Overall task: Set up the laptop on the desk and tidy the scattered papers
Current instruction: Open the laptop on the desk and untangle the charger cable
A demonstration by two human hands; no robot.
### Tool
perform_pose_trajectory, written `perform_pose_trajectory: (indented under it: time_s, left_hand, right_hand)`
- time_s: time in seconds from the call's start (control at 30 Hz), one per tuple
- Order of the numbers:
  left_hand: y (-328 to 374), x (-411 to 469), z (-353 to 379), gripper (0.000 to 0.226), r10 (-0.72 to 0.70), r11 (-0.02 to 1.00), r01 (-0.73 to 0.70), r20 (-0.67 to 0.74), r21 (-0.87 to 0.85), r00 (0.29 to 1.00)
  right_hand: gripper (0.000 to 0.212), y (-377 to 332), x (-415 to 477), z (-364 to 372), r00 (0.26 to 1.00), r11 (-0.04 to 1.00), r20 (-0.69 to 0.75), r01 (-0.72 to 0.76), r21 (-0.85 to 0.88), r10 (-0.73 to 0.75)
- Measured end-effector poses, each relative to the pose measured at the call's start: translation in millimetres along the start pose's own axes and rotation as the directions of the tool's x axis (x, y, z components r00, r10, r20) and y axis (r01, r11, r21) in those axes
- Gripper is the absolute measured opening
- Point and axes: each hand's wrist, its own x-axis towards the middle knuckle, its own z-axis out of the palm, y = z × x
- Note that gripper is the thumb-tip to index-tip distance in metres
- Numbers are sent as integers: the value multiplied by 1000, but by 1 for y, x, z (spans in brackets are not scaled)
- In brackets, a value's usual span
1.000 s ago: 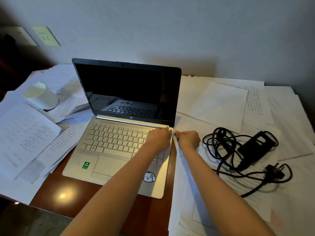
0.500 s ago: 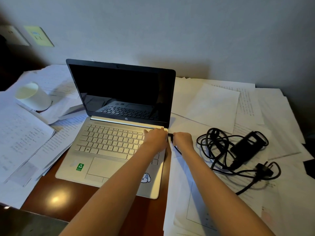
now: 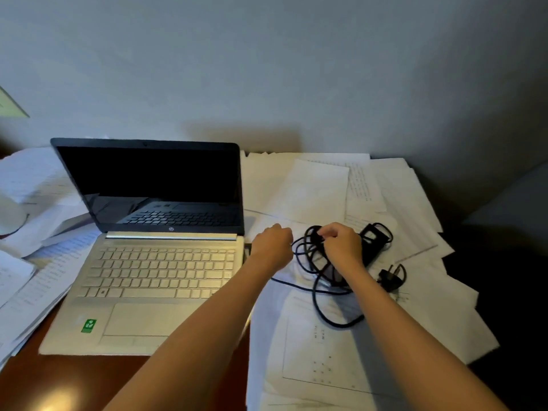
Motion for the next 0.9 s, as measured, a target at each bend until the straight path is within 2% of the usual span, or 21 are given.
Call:
perform_pose_trajectory:
  time_s: [0.2, 0.3, 0.37, 0.47, 0.57, 0.63, 0.7, 0.83, 0.9]
  left_hand:
    - [59, 2, 9, 29, 183, 976, -174, 66, -128, 981]
    - [73, 0, 12, 22, 267, 963, -264, 49, -58, 962]
    - [76, -4, 14, 19, 268, 963, -268, 130, -19, 954]
    - [74, -10, 16, 23, 189, 962, -231, 255, 148, 948]
    - [70, -15, 17, 36, 73, 940, -164, 295, 300, 953]
    - [69, -17, 18, 38, 1, 926, -111, 292, 360, 957]
    - [71, -18, 22, 31, -67, 942, -38, 300, 333, 952]
    - [76, -23, 28, 29, -152, 986, 119, 359, 113, 921]
    - [77, -22, 24, 22, -172, 980, 199, 417, -21, 892]
  right_hand:
    - [25, 47, 3, -62, 963, 988, -245, -134, -73, 113]
    - [38, 67, 2, -80, 892, 964, -393, -261, -45, 223]
    - [39, 80, 1, -85, 865, 949, -409, -315, 8, 291]
    - [17, 92, -4, -87, 940, 962, -225, -272, -32, 258]
    - [39, 96, -4, -90, 994, 990, 33, -104, -93, 107]
    - [30, 95, 1, -94, 994, 990, 91, -53, -130, 65]
    - [9, 90, 4, -98, 987, 990, 107, -107, -97, 117]
    - [38, 84, 16, -94, 958, 975, 188, -203, -94, 218]
    - [42, 82, 18, -91, 947, 966, 192, -242, -96, 256]
